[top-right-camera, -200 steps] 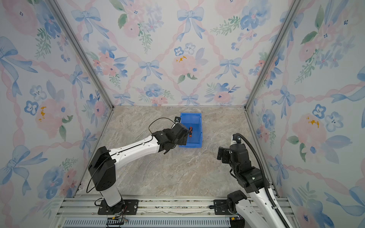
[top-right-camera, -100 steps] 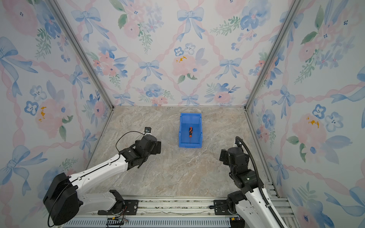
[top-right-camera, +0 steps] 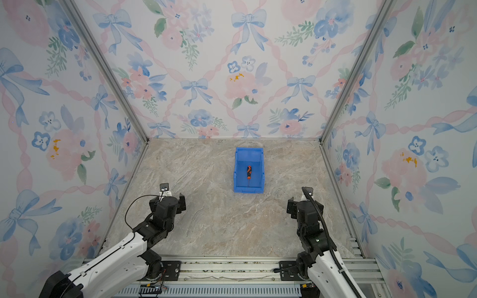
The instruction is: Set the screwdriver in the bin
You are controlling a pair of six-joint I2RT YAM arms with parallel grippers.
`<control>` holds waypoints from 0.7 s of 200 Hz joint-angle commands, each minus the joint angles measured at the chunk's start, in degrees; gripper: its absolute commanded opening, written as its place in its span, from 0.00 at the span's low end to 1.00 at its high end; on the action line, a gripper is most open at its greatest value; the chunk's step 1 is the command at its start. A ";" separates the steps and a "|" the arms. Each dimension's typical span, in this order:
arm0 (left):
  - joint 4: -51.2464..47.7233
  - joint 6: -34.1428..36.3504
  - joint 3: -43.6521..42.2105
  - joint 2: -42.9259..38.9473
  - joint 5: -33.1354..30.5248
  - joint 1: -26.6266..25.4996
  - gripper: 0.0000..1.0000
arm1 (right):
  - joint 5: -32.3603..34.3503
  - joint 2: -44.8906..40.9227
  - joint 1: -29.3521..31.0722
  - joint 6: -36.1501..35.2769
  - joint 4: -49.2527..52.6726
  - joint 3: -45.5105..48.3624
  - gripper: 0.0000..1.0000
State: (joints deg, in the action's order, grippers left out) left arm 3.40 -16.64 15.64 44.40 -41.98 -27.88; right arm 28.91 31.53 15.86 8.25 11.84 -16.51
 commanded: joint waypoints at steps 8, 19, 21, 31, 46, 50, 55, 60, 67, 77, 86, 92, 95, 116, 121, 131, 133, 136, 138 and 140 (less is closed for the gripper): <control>13.71 12.38 -5.07 -5.68 1.47 3.30 0.97 | -0.68 4.27 -0.83 -1.35 -10.09 2.84 0.97; 15.31 14.67 -7.21 -5.96 3.21 5.12 0.98 | -0.76 5.95 -0.97 -1.77 -12.84 3.49 0.97; 15.58 14.81 -7.69 -5.90 3.35 5.49 0.98 | -0.77 6.06 -0.99 -1.85 -12.95 3.45 0.97; 17.25 14.18 -9.40 -5.00 3.25 7.06 0.97 | -1.25 8.09 -1.22 -3.34 -15.90 3.53 0.97; 20.65 12.10 -10.83 -2.58 6.47 9.27 0.97 | -1.64 11.46 -1.99 -5.06 -20.45 3.44 0.97; 22.20 11.69 -11.28 -1.52 7.40 9.71 0.97 | -1.90 12.98 -2.48 -5.53 -22.22 3.31 0.97; 24.59 12.31 -11.45 0.03 8.50 10.33 0.97 | -2.34 14.61 -3.17 -5.81 -23.81 3.01 0.97; 24.84 12.08 -10.72 1.61 8.95 10.70 0.97 | -3.08 16.39 -3.99 -6.09 -25.41 2.69 0.97; 27.44 12.40 -10.34 4.27 9.61 11.16 0.98 | -4.11 19.14 -5.18 -6.32 -27.77 2.19 0.97; 32.01 13.35 -9.93 8.14 10.93 11.96 0.97 | -5.23 22.70 -6.57 -6.58 -30.70 1.27 0.97; 35.64 14.41 -9.27 11.96 13.15 13.36 0.98 | -5.85 26.79 -7.71 -6.83 -33.81 0.18 0.97; 37.92 15.12 -8.86 14.14 14.49 14.40 0.97 | -6.22 28.91 -8.17 -6.69 -35.50 -0.57 0.97; 39.20 15.41 -8.66 15.38 15.12 14.93 0.97 | -6.38 29.75 -8.38 -6.63 -36.21 -0.79 0.97; 47.46 15.99 -7.68 22.04 19.68 18.53 0.97 | -9.01 36.46 -9.03 -7.04 -42.13 -2.90 0.97; 49.21 15.93 -7.47 23.29 20.72 19.26 0.97 | -9.55 37.82 -9.16 -7.11 -43.20 -3.48 0.97; 52.56 15.91 -7.09 25.87 22.54 20.45 0.98 | -10.45 40.72 -9.72 -7.20 -45.38 -4.73 0.97; 53.11 15.91 -6.93 26.34 22.90 20.64 0.98 | -10.67 41.16 -9.84 -7.20 -45.69 -4.97 0.97; 53.99 15.93 -6.82 27.04 23.44 20.81 0.97 | -10.97 41.99 -10.06 -7.20 -46.29 -5.28 0.97; 54.45 16.00 -6.73 27.40 23.79 20.95 0.98 | -11.19 42.53 -10.23 -7.20 -46.66 -5.50 0.97; 54.92 15.98 -6.64 27.91 24.11 21.07 0.98 | -11.47 42.97 -10.41 -7.13 -47.02 -5.67 0.97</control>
State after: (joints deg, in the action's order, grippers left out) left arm 44.95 -2.28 7.18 67.66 -24.99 -9.02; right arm 21.15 69.67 7.01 2.00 -24.99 -18.61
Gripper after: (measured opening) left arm 0.975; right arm 0.967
